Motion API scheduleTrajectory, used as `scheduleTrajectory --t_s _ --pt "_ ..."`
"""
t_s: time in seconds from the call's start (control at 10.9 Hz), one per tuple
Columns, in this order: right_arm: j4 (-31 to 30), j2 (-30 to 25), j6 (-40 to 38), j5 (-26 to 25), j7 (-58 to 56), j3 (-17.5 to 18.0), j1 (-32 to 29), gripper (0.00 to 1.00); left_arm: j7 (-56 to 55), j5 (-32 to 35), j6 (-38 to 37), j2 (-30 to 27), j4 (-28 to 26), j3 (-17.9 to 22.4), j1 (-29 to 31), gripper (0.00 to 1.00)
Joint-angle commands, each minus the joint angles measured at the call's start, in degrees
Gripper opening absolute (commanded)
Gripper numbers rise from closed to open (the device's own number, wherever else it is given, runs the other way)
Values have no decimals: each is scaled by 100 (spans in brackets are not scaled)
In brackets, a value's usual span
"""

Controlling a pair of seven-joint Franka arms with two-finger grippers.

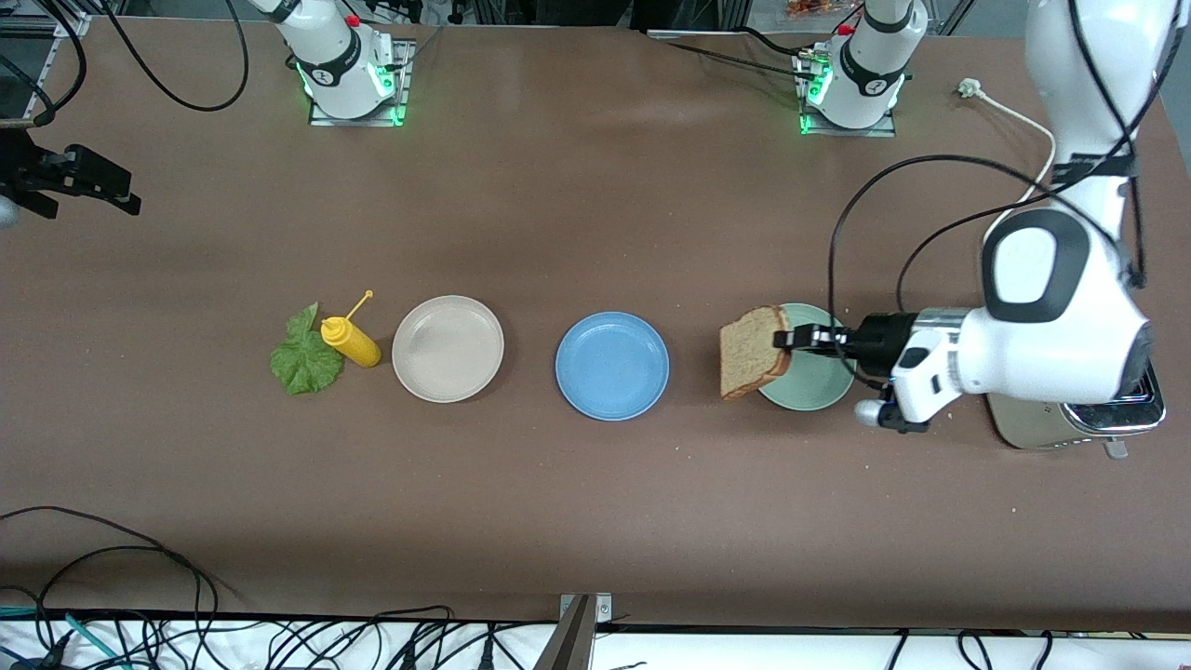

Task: Make sandwich in blue plate with both arms
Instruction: 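Carry the bread slice with the left gripper onto the blue plate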

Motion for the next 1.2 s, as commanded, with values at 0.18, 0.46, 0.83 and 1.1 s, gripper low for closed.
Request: scheduleTrajectory --t_s 0.18,0.46,0.83,1.1 --pt "49 19 -337 104 57 16 -1 100 -187 -2039 1535 842 246 57 -858 0" --pt "40 20 -425 104 57 7 -1 100 -161 -2104 2399 1194 237 57 -1369 0" --pt "40 20 -434 104 57 7 -1 100 -100 -2042 2409 1414 211 66 -1458 0" --pt "40 20 -434 104 57 7 -1 100 -169 -2051 2409 1450 159 84 -1546 0"
